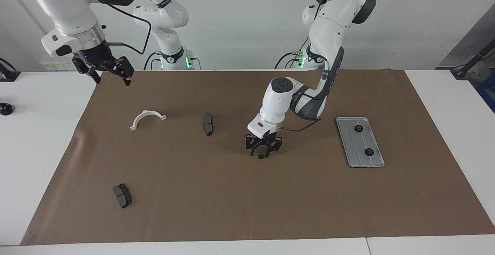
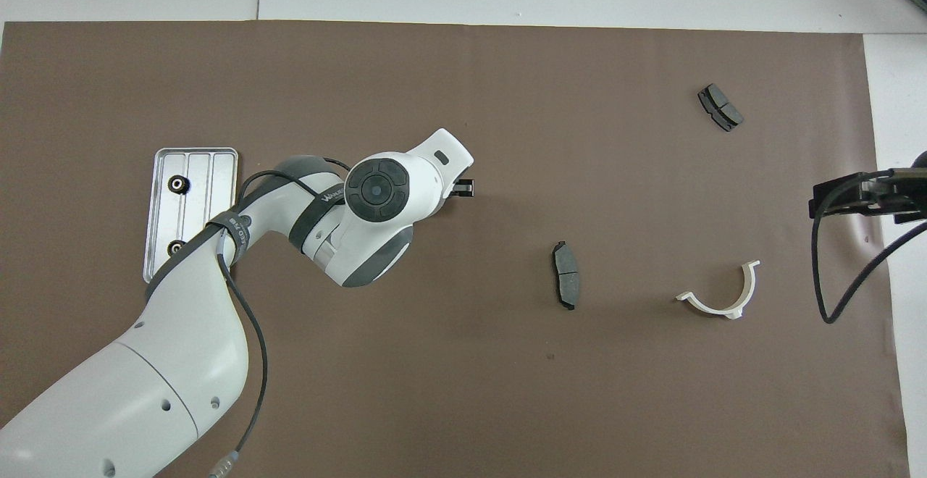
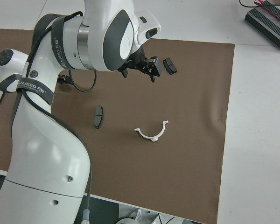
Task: Pick bearing gear from pile to tray
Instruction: 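Carry the bearing with the left gripper over the silver tray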
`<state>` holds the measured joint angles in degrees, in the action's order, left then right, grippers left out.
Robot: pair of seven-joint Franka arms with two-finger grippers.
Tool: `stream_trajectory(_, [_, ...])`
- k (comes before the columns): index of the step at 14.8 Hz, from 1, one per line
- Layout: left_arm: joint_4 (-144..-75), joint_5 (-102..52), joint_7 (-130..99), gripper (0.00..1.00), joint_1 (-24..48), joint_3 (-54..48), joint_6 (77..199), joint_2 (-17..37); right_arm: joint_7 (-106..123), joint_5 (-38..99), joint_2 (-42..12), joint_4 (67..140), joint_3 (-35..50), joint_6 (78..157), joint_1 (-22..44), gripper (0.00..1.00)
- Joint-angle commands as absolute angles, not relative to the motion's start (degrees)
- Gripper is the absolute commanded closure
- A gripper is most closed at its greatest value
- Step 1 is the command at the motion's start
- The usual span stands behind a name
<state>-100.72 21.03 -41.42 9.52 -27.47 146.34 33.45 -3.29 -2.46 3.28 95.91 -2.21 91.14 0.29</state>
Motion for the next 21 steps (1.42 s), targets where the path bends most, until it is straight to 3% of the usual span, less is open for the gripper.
stream_trajectory(1, [-101.87, 22.06, -43.94, 0.96, 9.76, -27.25, 146.6, 32.61, -2.64, 0.17, 4.57, 96.77, -1.14, 90.79, -1.41, 0.0])
stream_trajectory(2, [-101.69, 22.06, -43.95, 1.0, 9.76, -27.16, 146.51, 32.61, -2.98, 0.78, 4.57, 96.68, -1.14, 90.79, -1.49, 0.0])
stream_trajectory(6, [-100.02, 21.97, -43.95, 1.0, 9.67, -26.98, 141.43, 31.82, -4.66, 1.23, 4.57, 96.5, -0.79, 89.74, -1.41, 0.0])
stream_trajectory(10, [-100.98, 21.97, -43.25, 1.0, 9.23, -24.62, 132.83, 25.86, -4.3, -0.09, 4.66, 96.5, -0.7, 89.82, -0.88, 0.0])
stream_trajectory(15, [-107.83, 21.62, -39.22, 1.0, 9.32, -18.11, 131.22, 17.42, -4.48, -0.26, 4.66, 96.5, -0.7, 89.82, -0.62, 0.0])
stream_trajectory(21, [-113.98, 13.2, -21.83, 1.0, 9.4, -9.16, 131.13, 11.09, -4.66, -0.26, 4.66, 96.5, -1.58, 90.09, 0.62, 0.0])
